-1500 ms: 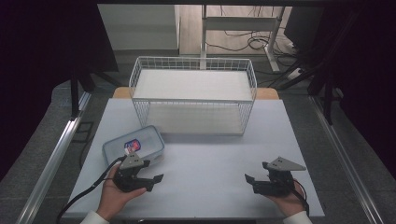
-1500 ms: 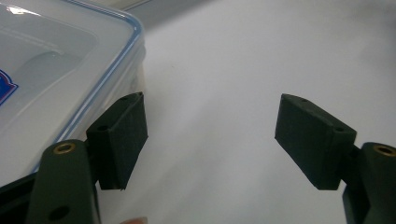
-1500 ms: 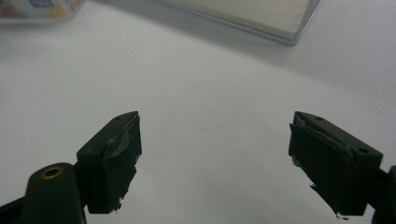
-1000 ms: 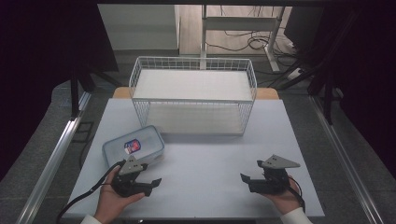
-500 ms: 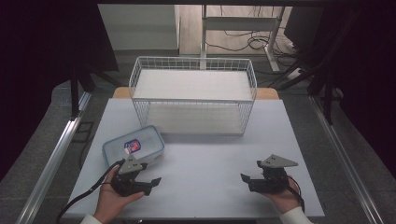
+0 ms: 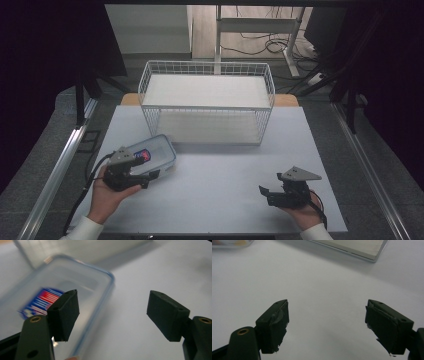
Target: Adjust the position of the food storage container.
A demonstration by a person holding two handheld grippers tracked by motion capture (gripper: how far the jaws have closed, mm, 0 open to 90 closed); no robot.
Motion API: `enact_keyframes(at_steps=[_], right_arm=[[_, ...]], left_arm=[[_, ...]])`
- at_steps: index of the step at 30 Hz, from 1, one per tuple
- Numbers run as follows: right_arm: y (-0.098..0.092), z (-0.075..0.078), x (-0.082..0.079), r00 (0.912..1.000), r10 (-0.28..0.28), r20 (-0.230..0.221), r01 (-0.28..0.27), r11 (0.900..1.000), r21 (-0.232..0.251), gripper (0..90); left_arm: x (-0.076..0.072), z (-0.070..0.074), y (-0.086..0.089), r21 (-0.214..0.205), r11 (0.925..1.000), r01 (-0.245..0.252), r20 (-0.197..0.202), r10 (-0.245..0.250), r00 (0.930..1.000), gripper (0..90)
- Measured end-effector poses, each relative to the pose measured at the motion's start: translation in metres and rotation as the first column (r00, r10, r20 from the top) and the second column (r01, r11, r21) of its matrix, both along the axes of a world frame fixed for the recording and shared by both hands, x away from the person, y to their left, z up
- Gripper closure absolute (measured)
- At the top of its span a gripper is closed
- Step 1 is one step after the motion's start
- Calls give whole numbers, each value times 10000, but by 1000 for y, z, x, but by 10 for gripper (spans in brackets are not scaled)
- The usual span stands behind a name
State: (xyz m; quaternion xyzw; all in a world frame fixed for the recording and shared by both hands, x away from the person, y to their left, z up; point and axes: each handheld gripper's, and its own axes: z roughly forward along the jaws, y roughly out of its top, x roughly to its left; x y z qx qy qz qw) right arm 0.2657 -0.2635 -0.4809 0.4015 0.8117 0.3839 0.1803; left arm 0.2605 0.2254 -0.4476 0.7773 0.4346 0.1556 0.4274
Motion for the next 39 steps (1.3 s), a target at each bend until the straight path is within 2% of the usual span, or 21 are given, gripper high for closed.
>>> enact_keyframes(at_steps=[2, 3, 6, 8, 9, 11, 14, 15, 16, 17, 18, 19, 20, 23, 25, 26, 28, 30, 34, 39], right_arm=[[1, 0, 0, 10000, 45, -2, -45, 10000, -26, 195], [2, -1, 0, 10000, 70, -12, -70, 10000, -47, 195], [3, -1, 0, 9999, 114, -29, -114, 9999, -74, 195], [3, -1, 1, 9999, 120, -31, -120, 9999, -26, 195], [3, -1, 1, 9999, 112, -34, -112, 9999, -36, 195], [4, -3, 2, 9999, 77, -110, -79, 9999, -103, 195], [6, -5, 2, 9997, 122, -207, -126, 9997, -212, 195], [6, -5, 2, 9997, 122, -207, -126, 9997, -212, 195], [6, -5, 2, 9997, 134, -208, -138, 9997, -202, 195], [6, -5, 2, 9997, 134, -208, -138, 9997, -202, 195], [7, -5, 2, 9997, 132, -193, -136, 9997, -184, 196], [7, -5, 2, 9997, 131, -194, -135, 9998, -171, 196], [7, -6, 3, 9997, 130, -207, -134, 9997, -191, 195], [7, -7, 3, 9997, 89, -241, -93, 9998, -189, 195], [7, -7, 3, 9997, 90, -244, -95, 9998, -191, 195], [7, -7, 3, 9997, 78, -243, -83, 9998, -202, 195], [7, -8, 3, 9997, 47, -240, -52, 9997, -229, 195], [6, -8, 3, 9997, -12, -243, 6, 9997, -248, 195], [5, -8, 3, 9997, -130, -227, 124, 9995, -303, 195], [3, -9, 4, 9995, -241, -199, 234, 9991, -348, 195]], left_arm=[[7, 9, 6, 112, 9999, -77, 91, 76, 9999, 267], [7, 9, 6, 112, 9999, -77, 91, 76, 9999, 293], [25, 16, 18, 665, 9972, -350, 136, 342, 9993, 327], [35, 16, 25, 682, 9967, -442, 3, 443, 9990, 369], [35, 16, 25, 682, 9967, -442, 3, 443, 9990, 393], [51, 15, 37, 733, 9939, -829, -238, 848, 9961, 446], [69, 12, 48, 1025, 9888, -1084, -470, 1137, 9924, 557], [69, 12, 48, 1025, 9888, -1084, -470, 1137, 9924, 600], [82, 8, 55, 1068, 9875, -1162, -761, 1247, 9893, 652], [82, 8, 55, 1068, 9875, -1162, -761, 1247, 9893, 688], [88, 6, 57, 1101, 9874, -1141, -918, 1244, 9880, 688], [94, 4, 59, 1185, 9872, -1065, -1036, 1189, 9875, 725], [105, -2, 61, 1572, 9840, -837, -1262, 1040, 9865, 791], [120, -10, 62, 2112, 9759, -545, -1668, 910, 9818, 865], [124, -12, 63, 2182, 9744, -534, -1755, 930, 9801, 891], [132, -16, 65, 2196, 9739, -583, -1978, 1029, 9748, 893], [138, -22, 67, 2308, 9709, -639, -2151, 1150, 9698, 893], [142, -28, 68, 2326, 9701, -690, -2212, 1219, 9676, 894], [147, -38, 64, 2519, 9672, -339, -2464, 979, 9642, 896], [151, -44, 59, 2490, 9685, 48, -2708, 648, 9605, 897]])
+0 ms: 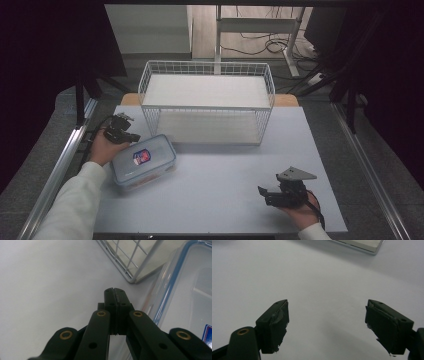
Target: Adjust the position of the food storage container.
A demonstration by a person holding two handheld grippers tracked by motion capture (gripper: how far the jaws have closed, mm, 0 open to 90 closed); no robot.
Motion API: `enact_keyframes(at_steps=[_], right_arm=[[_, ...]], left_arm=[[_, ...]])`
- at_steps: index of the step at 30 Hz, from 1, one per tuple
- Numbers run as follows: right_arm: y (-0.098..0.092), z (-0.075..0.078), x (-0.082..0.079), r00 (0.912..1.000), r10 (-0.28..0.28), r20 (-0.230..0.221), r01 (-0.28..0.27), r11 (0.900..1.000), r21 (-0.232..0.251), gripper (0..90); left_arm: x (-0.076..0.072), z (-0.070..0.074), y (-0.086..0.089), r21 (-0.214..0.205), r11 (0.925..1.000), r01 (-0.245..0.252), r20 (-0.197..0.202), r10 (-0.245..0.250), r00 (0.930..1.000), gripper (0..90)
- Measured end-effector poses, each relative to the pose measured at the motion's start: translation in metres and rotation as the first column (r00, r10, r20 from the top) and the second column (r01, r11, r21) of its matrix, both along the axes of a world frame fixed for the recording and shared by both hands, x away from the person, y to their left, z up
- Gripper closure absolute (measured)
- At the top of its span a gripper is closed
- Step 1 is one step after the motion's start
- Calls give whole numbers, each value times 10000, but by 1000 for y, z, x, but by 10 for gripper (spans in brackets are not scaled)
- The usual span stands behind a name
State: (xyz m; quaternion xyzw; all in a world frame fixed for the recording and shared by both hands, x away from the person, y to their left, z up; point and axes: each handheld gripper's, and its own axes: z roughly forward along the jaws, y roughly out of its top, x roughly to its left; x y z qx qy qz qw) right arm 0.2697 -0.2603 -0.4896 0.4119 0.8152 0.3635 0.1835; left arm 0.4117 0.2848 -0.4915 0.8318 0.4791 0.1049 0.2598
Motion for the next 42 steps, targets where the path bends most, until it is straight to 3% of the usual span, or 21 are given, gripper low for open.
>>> enact_keyframes(at_steps=[6, 13, 20, 25, 29, 38, 42], right_arm=[[1, -1, 1, 10000, 15, -28, -16, 10000, -44, 195], [1, -1, 1, 10000, 20, 11, -20, 10000, -74, 196], [1, -1, 1, 10000, 4, 10, -4, 10000, -76, 196], [1, -1, 1, 10000, 33, -15, -34, 9999, -109, 195], [2, -1, 1, 10000, 43, -45, -43, 10000, -27, 195], [3, -2, 2, 10000, 37, -87, -37, 10000, 14, 195], [2, -2, 2, 10000, 2, -92, -2, 10000, 22, 195]], left_arm=[[1, -3, -5, -20, 9993, 369, -207, -369, 9991, 898], [-2, -2, -8, -110, 9992, 377, -280, -380, 9989, 899], [-11, -1, -20, -75, 9956, 932, -360, -934, 9950, 899], [-22, 2, -32, -168, 9888, 1480, -460, -1487, 9878, 899], [-29, 2, -43, -381, 9787, 2016, -651, -2037, 9769, 899], [-34, 3, -54, -485, 9671, 2499, -867, -2533, 9635, 899], [-35, 5, -55, -504, 9667, 2507, -795, -2541, 9639, 898]])
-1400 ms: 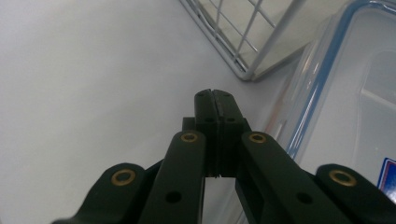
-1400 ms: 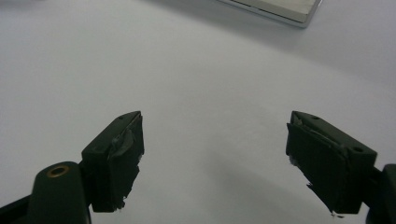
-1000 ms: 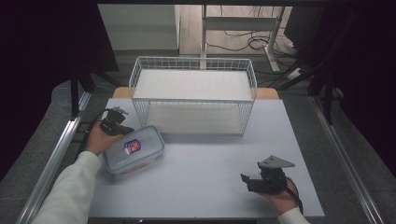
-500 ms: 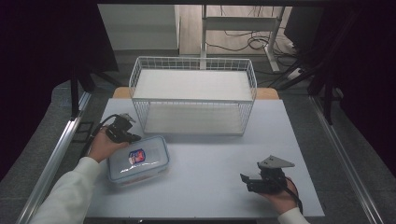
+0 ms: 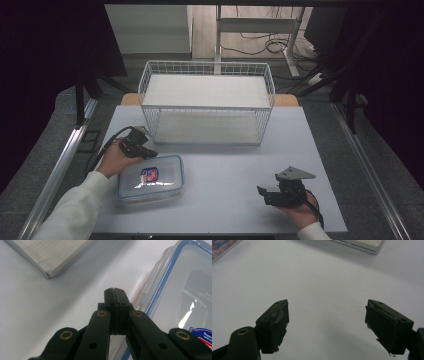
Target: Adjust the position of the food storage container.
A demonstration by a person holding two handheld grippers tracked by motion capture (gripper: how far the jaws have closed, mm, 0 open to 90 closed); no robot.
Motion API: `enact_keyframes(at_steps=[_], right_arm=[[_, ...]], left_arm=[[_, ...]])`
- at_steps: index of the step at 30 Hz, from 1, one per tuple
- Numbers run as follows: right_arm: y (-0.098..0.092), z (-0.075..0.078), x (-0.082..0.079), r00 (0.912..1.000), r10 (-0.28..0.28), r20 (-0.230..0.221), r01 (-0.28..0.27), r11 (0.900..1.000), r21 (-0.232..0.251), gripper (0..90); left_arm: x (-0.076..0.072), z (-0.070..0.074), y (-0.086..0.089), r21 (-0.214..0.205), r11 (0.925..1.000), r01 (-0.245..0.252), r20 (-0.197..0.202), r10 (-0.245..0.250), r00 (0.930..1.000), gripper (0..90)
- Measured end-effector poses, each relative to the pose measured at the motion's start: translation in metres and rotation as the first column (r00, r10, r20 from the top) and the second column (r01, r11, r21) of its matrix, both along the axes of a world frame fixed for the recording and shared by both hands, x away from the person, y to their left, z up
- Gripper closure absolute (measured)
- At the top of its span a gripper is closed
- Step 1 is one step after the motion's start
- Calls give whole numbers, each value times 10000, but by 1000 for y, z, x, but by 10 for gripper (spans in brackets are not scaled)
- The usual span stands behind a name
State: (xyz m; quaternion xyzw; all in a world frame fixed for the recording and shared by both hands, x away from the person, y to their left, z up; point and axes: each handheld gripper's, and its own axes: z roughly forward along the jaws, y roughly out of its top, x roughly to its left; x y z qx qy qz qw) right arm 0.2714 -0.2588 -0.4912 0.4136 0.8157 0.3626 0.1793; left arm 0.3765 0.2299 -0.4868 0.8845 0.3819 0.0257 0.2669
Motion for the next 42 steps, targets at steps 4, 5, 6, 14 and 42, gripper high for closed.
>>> enact_keyframes(at_steps=[4, 5, 6, 14, 42], right_arm=[[-1, 1, -1, 10000, -16, 48, 15, 10000, 9, 195], [-1, 1, -1, 10000, -8, 89, 8, 10000, 29, 195], [-1, 1, -1, 10000, -8, 89, 8, 10000, 29, 195], [-1, 2, -3, 9997, -15, 224, 16, 10000, -34, 195], [5, 3, -3, 9997, -14, 262, 17, 10000, -95, 190]], left_arm=[[-5, 11, 13, -292, 9962, -817, 577, 832, 9949, 898], [-8, 14, 18, -435, 9934, -1058, 649, 1085, 9920, 898], [-8, 14, 18, -435, 9934, -1058, 649, 1085, 9920, 898], [-45, 27, 75, -1638, 9363, -3107, 819, 3268, 9415, 898], [-116, -20, 86, -1227, 9156, -3830, -159, 3840, 9232, 898]])
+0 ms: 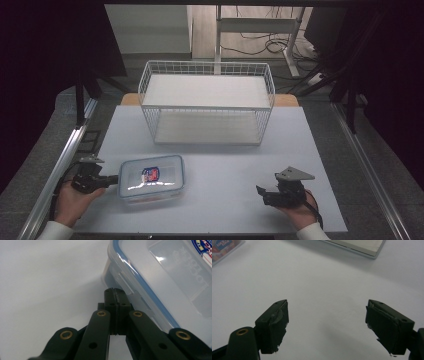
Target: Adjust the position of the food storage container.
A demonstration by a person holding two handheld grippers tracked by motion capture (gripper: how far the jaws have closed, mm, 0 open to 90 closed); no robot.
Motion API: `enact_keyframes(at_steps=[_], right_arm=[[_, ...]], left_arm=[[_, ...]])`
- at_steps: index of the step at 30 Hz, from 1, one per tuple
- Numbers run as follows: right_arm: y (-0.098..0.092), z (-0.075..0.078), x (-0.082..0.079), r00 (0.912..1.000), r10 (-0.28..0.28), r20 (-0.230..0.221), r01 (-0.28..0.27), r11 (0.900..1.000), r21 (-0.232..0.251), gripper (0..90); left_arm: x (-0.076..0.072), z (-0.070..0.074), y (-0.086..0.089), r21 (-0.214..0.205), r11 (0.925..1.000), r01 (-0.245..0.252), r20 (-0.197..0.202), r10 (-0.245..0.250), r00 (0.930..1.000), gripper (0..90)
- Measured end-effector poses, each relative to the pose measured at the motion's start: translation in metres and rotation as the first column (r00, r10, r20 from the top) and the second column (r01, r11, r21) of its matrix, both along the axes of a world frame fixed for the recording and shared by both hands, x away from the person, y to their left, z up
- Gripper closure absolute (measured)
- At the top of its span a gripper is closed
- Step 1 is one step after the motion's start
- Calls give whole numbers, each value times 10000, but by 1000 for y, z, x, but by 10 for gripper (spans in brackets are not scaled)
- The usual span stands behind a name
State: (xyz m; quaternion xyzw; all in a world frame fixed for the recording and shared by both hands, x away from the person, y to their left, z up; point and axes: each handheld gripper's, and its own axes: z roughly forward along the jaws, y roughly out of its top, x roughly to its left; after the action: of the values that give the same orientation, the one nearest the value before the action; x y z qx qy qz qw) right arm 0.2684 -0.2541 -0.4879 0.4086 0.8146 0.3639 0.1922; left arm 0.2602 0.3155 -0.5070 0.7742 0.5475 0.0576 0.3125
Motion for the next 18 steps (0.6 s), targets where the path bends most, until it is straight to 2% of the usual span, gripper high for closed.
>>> enact_keyframes(at_steps=[9, 12, 18], right_arm=[[0, 0, 0, 10000, -10, 7, 10, 10000, -4, 190], [0, 0, 0, 10000, -1, -4, 1, 10000, 8, 190], [-1, 0, 0, 10000, 19, -14, -19, 10000, 1, 189]], left_arm=[[15, 1, -27, -1, 9983, 581, -52, -581, 9983, 898], [22, 2, -42, 33, 9956, 934, -97, -934, 9956, 898], [29, 3, -60, -52, 9923, 1239, -155, -1240, 9922, 898]])
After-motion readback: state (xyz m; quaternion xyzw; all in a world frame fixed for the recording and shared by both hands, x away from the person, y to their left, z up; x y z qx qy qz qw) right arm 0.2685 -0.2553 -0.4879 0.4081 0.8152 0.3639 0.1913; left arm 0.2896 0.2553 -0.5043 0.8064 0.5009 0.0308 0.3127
